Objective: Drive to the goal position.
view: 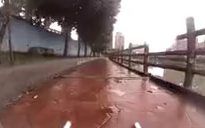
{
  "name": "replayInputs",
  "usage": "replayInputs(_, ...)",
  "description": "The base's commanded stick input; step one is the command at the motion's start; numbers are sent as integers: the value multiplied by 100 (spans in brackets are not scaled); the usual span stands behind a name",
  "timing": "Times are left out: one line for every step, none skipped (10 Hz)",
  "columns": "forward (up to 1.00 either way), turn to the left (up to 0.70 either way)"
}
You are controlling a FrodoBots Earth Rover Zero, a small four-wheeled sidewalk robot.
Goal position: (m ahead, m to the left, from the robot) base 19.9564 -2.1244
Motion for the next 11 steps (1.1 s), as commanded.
replayInputs(50, 0)
replayInputs(50, 0)
replayInputs(50, 0)
replayInputs(50, 0)
replayInputs(50, 0)
replayInputs(50, 0)
replayInputs(50, 0)
replayInputs(50, 0)
replayInputs(50, 0)
replayInputs(50, 0)
replayInputs(50, 0)
